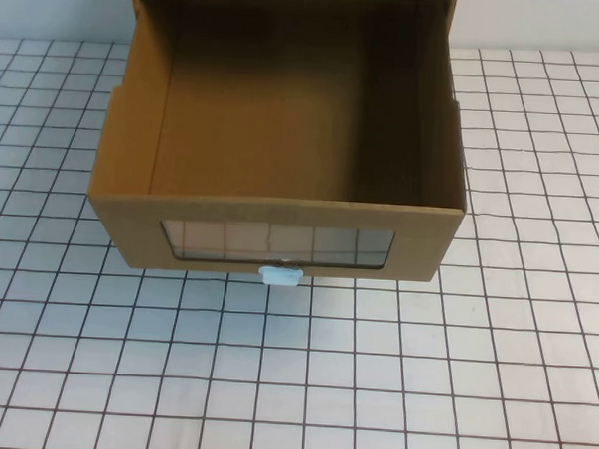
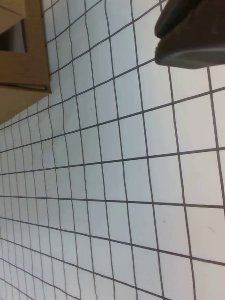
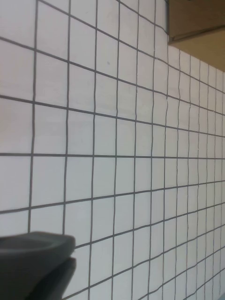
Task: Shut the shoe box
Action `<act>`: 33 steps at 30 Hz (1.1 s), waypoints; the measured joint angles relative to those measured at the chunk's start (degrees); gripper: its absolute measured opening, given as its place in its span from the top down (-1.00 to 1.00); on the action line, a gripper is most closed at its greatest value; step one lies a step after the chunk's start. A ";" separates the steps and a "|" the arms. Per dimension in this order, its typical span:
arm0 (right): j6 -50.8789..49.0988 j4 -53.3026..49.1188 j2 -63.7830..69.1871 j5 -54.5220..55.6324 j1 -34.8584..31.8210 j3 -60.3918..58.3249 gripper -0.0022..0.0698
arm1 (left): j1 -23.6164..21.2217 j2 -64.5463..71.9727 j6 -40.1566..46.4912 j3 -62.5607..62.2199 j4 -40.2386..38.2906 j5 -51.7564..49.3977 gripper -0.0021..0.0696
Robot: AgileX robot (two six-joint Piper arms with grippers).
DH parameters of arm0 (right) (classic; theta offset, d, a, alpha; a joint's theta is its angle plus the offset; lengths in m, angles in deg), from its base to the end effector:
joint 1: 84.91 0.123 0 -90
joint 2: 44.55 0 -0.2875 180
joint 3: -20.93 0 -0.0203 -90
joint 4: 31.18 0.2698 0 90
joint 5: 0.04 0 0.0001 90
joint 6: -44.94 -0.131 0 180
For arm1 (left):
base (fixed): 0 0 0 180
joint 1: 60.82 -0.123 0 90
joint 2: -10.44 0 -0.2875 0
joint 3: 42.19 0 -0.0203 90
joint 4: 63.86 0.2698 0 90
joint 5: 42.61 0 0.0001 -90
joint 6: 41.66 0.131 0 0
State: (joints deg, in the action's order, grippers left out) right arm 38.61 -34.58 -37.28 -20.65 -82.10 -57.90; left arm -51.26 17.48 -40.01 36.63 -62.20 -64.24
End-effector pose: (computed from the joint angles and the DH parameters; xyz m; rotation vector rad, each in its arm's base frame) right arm 0.1080 0.0026 0.1603 0.0199 1.8620 0.0526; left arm 0.1060 -0.0164 0.1585 0.2011 1.8656 -0.0664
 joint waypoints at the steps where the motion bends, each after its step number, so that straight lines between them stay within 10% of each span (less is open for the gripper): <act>1: 0.00 0.00 0.00 0.00 0.00 0.00 0.98 | 0.00 0.00 0.00 0.00 0.00 0.00 0.96; 33: 0.00 0.00 0.00 9.69 0.00 0.00 0.98 | 0.00 0.00 0.12 0.00 0.00 8.74 0.96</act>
State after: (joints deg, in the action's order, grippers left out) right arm 38.61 -34.58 -37.28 -10.96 -82.10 -57.90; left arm -51.26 17.48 -39.89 36.63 -62.20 -55.50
